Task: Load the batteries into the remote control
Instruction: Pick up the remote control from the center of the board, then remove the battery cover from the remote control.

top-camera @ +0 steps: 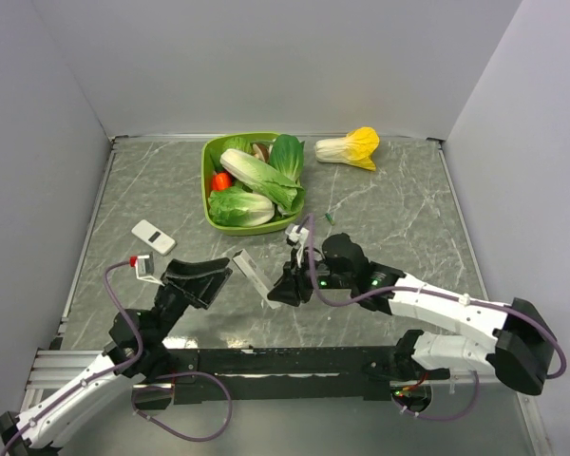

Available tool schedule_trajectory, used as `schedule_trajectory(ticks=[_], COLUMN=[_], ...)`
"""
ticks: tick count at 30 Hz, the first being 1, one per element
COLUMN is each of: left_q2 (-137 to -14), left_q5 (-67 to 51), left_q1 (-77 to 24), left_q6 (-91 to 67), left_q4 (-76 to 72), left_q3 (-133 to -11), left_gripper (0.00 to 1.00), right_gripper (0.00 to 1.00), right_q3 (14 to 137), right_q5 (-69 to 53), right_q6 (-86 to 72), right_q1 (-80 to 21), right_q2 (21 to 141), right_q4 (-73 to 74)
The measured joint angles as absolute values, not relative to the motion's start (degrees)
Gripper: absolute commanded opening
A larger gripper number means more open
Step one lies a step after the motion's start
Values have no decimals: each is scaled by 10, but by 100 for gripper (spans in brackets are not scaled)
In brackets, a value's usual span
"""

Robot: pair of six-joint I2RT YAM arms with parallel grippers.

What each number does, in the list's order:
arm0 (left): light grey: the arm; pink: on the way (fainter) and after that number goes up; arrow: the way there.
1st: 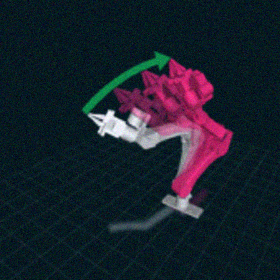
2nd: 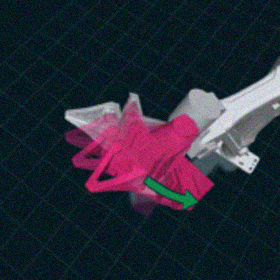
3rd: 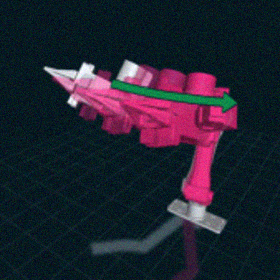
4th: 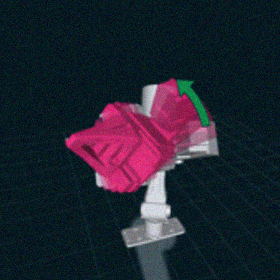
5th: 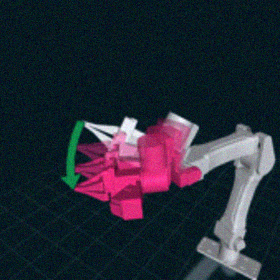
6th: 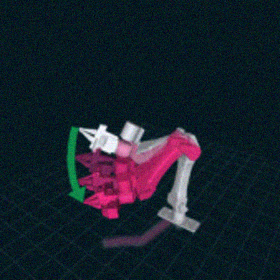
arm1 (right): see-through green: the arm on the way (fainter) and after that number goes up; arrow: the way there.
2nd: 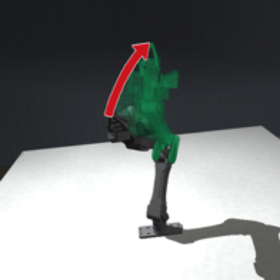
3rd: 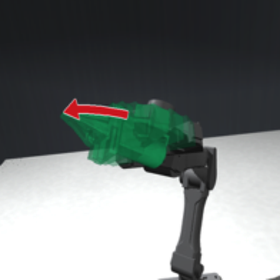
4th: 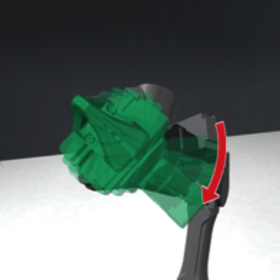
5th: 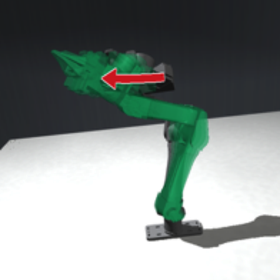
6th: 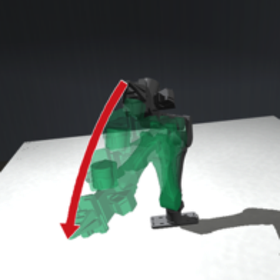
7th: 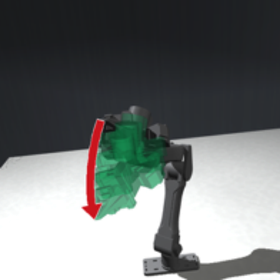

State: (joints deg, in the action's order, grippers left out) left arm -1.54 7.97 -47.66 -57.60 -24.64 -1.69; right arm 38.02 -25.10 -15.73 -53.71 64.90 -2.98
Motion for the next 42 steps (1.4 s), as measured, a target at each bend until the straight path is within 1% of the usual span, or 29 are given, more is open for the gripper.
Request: schedule_trajectory(ticks=[5,8,11,13,14,16,17,18,22,23,27,35,42], left_q2=[-36,-79,-127,-159,-176,-202,-212,-217,-231,-232,-235,-249,-267], left_q5=[40,12,-18,-36,-48,-66,-75,-81,-109,-116,-137,-160,-171], left_q1=[-476,-476,-476,-476,-476,-476,-476,-476,-476,-476,-476,-476,-476], left_q6=[-539,-520,-507,-502,-501,-498,-496,-496,-486,-482,-472,-465,-466], left_q4=[-278,-299,-330,-354,-368,-393,-406,-414,-447,-453,-462,-472,-491], left_q3=[-17,-17,-17,-17,-17,-17,-17,-17,-17,-17,-17,-17,-17], left_gripper=[95,92,84,82,79,76,74,69,61,57,56,56,53], right_gripper=[0,0,0,0,0,0,0,0,0,0,0,0,0], right_q3=[363,361,361,361,360,360,360,360,360,360,359,359,359], right_q5=[-286,-303,-319,-329,-335,-342,-346,-349,-360,-362,-373,-390,-398], right_q6=[-178,-186,-191,-193,-195,-197,-197,-197,-200,-201,-204,-205,-205], right_q1=[-533,-532,-531,-530,-529,-529,-529,-528,-528,-528,-528,-528,-527], right_q2=[603,590,584,581,579,576,574,573,572,572,572,575,582], right_q4=[-79,-95,-106,-110,-113,-116,-116,-117,-126,-129,-135,-138,-142])
